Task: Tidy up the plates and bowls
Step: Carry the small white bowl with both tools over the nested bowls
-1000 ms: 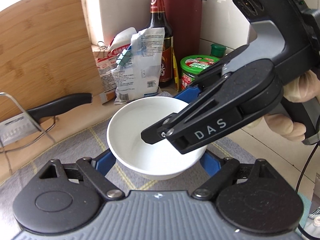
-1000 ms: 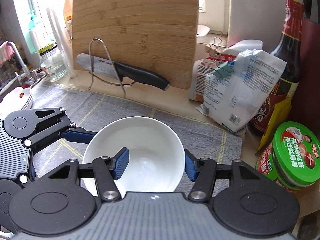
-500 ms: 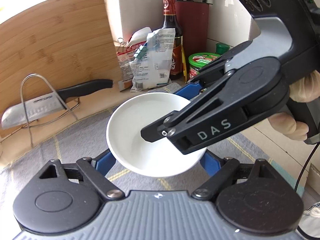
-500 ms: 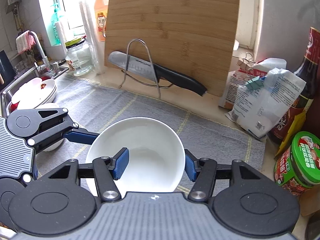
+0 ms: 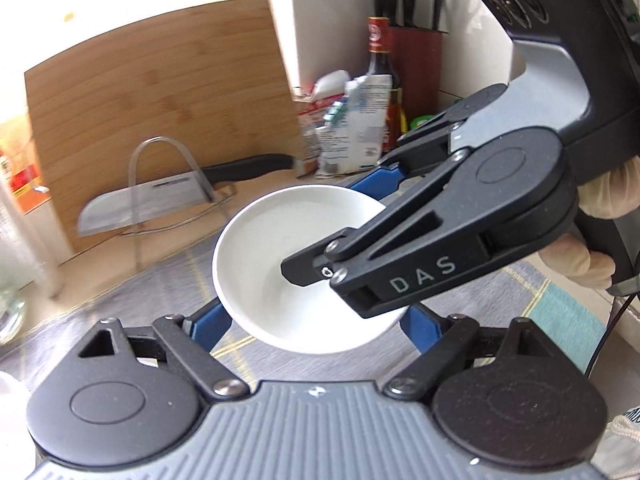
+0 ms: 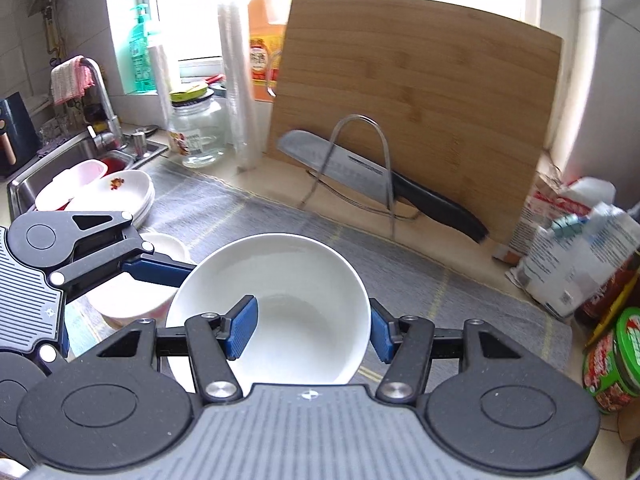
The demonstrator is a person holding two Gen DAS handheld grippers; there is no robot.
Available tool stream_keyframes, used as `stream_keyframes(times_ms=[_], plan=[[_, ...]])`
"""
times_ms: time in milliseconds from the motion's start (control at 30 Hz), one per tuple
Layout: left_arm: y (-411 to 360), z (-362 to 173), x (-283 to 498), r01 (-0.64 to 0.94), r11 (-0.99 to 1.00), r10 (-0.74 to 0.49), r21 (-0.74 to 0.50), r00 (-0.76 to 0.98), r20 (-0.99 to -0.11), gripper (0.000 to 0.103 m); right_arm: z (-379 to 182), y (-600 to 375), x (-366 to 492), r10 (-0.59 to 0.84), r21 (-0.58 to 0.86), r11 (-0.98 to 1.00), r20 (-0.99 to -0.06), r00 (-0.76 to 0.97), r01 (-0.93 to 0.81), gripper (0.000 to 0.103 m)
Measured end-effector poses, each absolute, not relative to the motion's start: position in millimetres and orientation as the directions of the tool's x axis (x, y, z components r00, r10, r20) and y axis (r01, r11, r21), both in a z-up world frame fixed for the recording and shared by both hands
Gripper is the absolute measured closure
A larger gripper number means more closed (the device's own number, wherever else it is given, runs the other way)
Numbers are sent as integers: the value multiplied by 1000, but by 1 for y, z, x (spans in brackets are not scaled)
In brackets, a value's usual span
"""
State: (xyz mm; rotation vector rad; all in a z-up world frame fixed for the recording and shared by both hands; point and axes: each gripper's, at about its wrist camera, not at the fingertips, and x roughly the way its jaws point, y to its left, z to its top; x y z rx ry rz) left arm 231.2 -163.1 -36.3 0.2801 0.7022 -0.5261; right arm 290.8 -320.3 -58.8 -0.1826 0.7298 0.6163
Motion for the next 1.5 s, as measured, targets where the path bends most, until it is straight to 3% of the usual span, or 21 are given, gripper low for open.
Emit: stream_keyframes(times_ms=[733, 1500], plan=[[-47, -35, 220, 362, 931, -224, 52, 678, -700, 13, -55, -182, 294, 538, -1, 671, -688, 487, -742, 39], [-39, -57, 225, 350, 937, -225, 4, 611, -759, 13, -85, -168, 300, 516, 39, 651, -756, 403, -758, 39]])
